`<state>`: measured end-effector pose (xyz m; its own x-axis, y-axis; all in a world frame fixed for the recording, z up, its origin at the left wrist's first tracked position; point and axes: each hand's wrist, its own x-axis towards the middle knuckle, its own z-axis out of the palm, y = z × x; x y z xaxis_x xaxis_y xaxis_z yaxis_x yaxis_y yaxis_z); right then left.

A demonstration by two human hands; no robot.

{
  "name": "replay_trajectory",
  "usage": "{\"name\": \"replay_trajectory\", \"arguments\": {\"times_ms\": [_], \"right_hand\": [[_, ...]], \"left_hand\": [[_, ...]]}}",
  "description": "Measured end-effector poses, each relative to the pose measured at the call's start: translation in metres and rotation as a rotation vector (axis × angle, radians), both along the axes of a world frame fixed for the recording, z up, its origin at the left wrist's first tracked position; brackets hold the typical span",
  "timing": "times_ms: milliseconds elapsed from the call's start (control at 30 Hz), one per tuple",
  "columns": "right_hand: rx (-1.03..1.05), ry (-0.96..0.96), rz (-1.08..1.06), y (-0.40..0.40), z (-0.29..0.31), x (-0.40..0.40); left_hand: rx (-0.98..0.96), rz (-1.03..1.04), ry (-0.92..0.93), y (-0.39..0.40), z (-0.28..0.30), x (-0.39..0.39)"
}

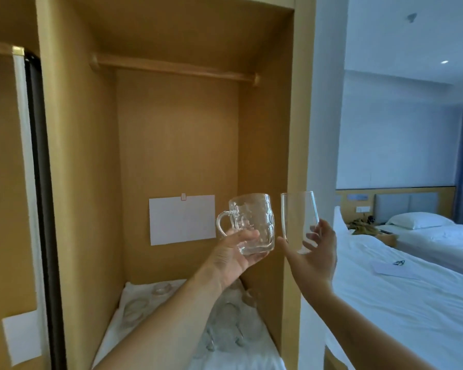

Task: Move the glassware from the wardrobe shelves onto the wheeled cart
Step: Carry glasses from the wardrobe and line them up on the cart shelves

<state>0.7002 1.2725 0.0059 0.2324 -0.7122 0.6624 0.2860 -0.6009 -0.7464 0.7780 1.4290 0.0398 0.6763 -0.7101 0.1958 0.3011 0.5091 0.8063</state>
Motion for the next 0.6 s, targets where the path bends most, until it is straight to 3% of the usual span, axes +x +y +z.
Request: {"name": "replay_trajectory", "arguments": {"times_ms": [600], "right_hand": [[0.023, -0.007, -0.213, -0.136, -0.025, -0.214]], "left_hand": [[0.055, -0.182, 0.019, -0.16, -0.009, -0.163]]}}
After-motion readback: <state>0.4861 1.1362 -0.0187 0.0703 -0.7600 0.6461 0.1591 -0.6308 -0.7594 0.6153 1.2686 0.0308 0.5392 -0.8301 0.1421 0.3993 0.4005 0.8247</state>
